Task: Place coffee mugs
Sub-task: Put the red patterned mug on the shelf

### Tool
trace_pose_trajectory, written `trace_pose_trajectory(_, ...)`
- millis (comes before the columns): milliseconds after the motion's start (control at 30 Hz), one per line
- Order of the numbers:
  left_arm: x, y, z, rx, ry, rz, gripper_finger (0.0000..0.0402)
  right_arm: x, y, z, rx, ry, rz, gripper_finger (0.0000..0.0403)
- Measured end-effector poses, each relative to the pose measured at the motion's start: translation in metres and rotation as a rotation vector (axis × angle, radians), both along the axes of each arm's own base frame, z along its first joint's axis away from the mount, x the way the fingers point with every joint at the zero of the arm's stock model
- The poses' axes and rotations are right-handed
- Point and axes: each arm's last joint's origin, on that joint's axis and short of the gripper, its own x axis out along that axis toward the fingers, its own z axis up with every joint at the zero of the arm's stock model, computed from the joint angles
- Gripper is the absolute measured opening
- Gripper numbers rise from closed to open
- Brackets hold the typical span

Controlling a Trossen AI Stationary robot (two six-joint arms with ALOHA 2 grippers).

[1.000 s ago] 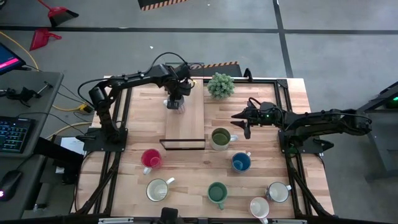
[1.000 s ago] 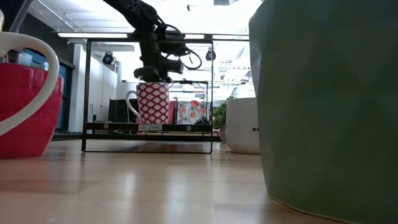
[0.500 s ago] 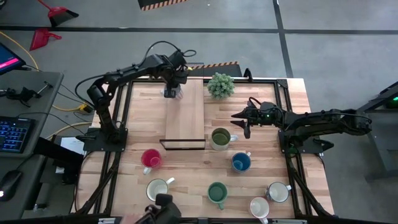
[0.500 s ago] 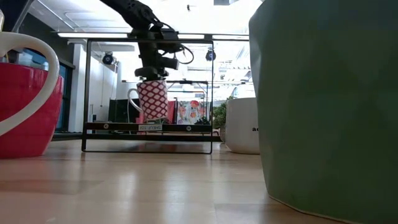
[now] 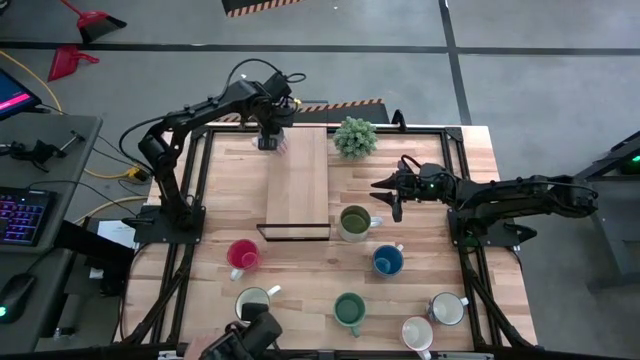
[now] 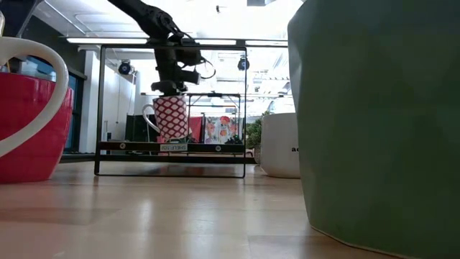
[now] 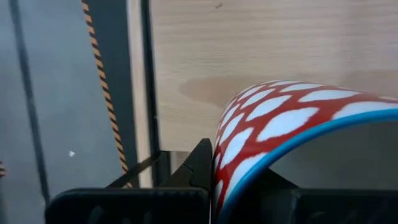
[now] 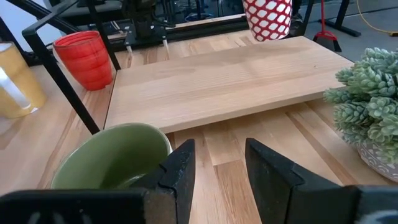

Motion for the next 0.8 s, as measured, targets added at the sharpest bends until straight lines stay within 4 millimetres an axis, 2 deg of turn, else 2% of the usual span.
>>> trace_pose_trajectory(200, 0.006, 0.0, -0.016, -0.046, 0.043, 0.014, 0.0007, 0.0, 0.0, 0.0, 0.0, 0.001, 0.0, 0.0122)
trace_pose_trajectory(600, 0.007, 0.0, -0.016, -0.05, 0.036, 0.004, 0.0007, 0.0, 0.0, 0.0, -0.01, 0.003, 0.004, 0.0122)
trace_pose_trajectory(800, 0.008, 0.0, -0.016, -0.052, 0.033, 0.001, 0.0025, 0.0, 0.0, 0.0, -0.008, 0.003, 0.004, 0.0122)
